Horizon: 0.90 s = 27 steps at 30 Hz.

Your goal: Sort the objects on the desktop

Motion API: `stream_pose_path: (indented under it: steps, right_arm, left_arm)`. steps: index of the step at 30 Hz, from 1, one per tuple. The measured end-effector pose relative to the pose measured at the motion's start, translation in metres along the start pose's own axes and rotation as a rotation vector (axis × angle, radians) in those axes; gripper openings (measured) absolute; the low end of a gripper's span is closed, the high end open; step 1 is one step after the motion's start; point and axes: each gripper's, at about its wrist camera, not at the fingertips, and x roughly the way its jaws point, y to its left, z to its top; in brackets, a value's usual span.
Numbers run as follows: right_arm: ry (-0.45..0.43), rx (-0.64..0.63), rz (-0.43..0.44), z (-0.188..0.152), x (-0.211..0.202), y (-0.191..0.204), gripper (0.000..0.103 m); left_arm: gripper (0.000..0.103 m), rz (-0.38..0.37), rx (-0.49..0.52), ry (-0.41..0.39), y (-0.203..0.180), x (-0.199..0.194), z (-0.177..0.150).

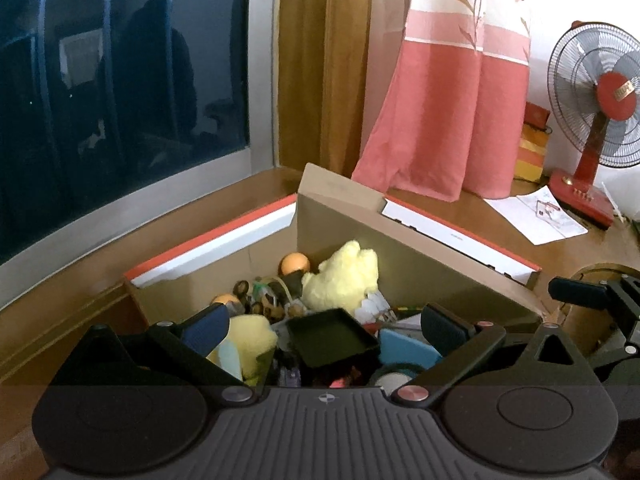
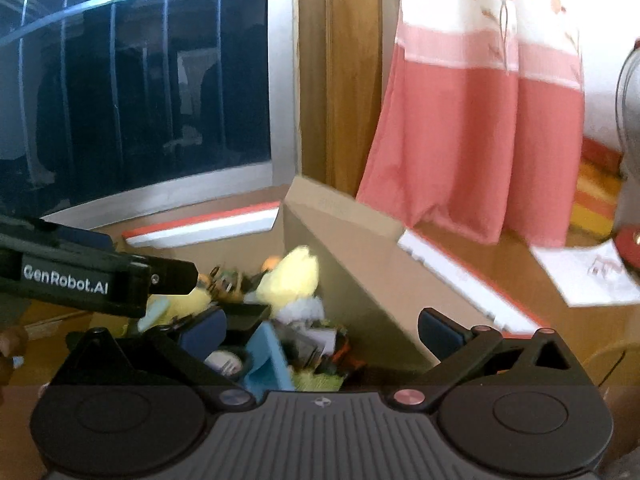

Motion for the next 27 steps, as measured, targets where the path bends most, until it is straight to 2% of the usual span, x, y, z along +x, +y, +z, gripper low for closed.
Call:
stream_pose_path:
  steps: [7,12,17,22,27]
  right_arm:
    - [0.115,0.07,0.002,0.005,-0.017,0.001,0.103]
    - [0.113,0.079,0.014,0.004,-0.034,0.011,0.103]
    - [0.106,0.047,0.06,0.007,-0.043,0.033,0.103]
    - [0.121,0.003,0.148,0.01,-0.04,0.071,0.103]
    - [0.146,-0.052,0.254,0.008,-0.036,0.123,0.103]
  left_arm:
    - [0.103,0.036,0.023,0.013,-0.004,-0.023,-0.007]
    - [0.103,0.055,0.011,0.014,-0.002,-0.044,-0.01]
    - [0.103,0.085,-0.059,0.026,0.019,-0.062,-0.02]
    - [0.103,0.176,-0.116,0.033,0.053,-0.086,-0.036]
    - [0.103,0.313,-0.205,0.049,0.099,-0.12,-0.063]
